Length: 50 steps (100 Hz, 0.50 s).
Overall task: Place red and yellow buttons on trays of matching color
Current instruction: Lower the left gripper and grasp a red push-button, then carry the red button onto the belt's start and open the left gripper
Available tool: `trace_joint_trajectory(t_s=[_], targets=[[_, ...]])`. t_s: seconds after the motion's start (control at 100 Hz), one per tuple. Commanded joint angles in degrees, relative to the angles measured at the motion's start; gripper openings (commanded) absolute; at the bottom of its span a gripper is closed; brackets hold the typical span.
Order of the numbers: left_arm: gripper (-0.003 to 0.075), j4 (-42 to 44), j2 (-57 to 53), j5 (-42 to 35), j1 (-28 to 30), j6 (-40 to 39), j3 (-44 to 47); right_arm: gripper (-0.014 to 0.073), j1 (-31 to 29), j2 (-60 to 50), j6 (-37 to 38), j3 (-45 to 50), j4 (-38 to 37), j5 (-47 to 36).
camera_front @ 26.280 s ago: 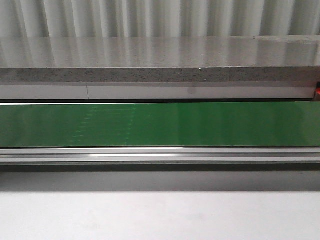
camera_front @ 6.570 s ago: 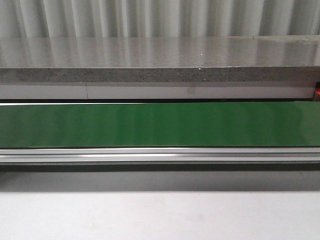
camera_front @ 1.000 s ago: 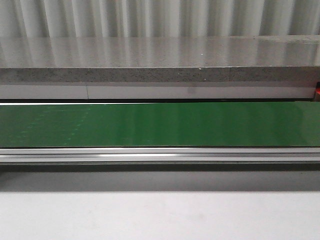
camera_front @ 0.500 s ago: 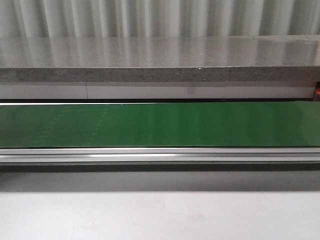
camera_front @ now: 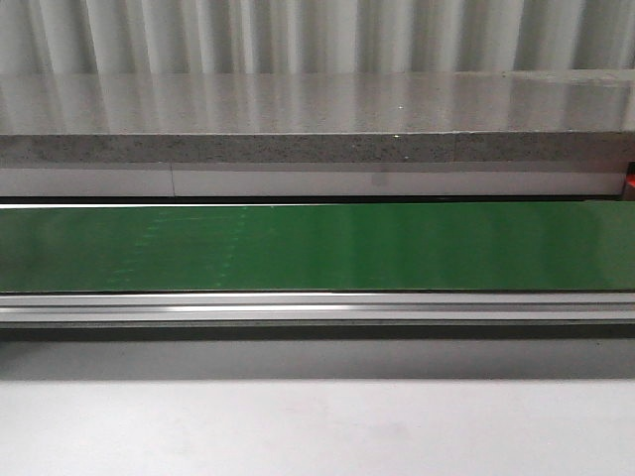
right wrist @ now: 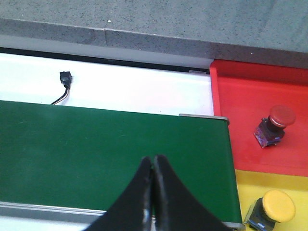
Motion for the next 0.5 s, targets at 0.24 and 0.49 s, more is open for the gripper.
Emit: trace_joint_trajectory(t_s=[0.24, 0.49], targets=[[0.0686, -3.2, -4.2, 3.5, -0.3, 2.8, -5.2, -0.0067, 0.1, -0.2, -0.3, -1.4, -0.1, -3.8], [0.0652, -0.8, -11.5, 4.7, 1.2, 2.9, -7.3, -0.0067, 0.1, -0.2, -0.3, -1.4, -0.1, -3.8]])
